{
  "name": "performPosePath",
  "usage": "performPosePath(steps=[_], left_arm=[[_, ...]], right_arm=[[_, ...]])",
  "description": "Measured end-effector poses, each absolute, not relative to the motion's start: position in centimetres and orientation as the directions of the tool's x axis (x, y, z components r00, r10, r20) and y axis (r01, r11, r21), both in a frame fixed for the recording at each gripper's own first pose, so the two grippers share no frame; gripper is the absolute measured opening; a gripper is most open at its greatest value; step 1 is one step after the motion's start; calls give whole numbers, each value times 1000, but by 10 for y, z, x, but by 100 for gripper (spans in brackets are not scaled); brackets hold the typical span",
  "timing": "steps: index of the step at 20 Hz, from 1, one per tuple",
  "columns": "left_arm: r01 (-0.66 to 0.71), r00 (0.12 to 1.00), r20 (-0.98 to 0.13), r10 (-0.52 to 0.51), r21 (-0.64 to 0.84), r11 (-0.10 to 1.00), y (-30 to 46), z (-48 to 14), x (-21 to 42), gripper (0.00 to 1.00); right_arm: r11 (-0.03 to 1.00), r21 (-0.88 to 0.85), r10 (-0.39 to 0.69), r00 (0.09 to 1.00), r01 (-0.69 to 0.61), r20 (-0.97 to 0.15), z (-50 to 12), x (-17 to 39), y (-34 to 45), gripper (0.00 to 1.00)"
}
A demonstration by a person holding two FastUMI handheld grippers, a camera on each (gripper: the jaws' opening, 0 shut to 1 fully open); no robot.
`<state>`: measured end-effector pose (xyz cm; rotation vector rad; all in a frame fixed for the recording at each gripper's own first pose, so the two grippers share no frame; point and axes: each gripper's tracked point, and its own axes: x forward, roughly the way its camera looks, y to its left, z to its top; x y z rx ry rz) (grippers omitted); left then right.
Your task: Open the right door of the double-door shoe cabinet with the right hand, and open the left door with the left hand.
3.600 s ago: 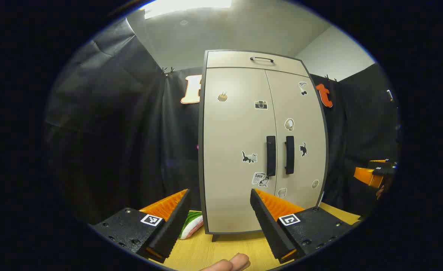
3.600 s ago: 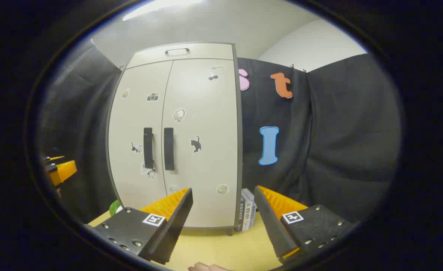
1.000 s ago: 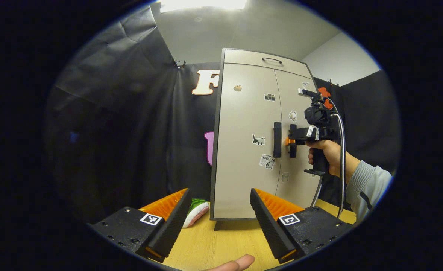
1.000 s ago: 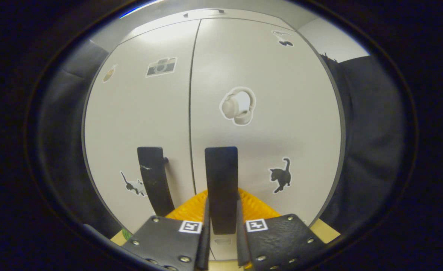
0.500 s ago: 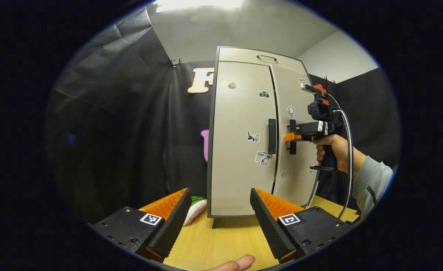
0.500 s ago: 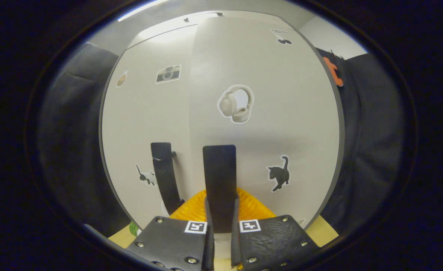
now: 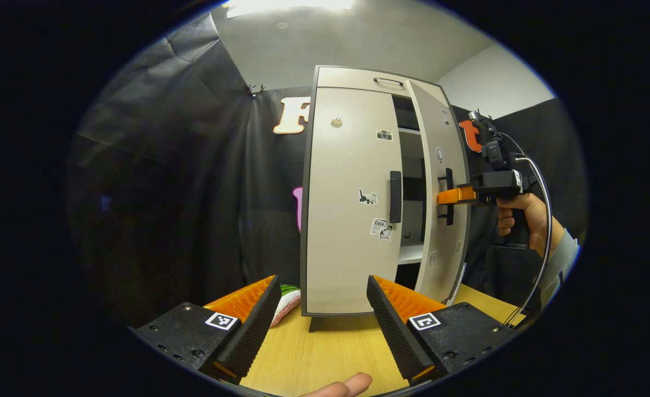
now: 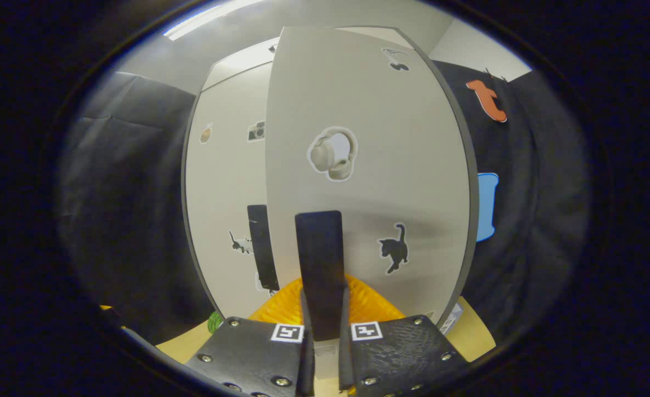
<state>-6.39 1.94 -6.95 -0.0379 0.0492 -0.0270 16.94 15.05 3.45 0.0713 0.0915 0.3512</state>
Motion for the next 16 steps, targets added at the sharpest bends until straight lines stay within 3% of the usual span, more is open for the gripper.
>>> performPosePath(steps=[16], left_arm=[[73,993,-85,-78,-65,995,-4,-81,-59,97]], right_arm=[[940,80,338,939,-332,-68,38,158,128,16]])
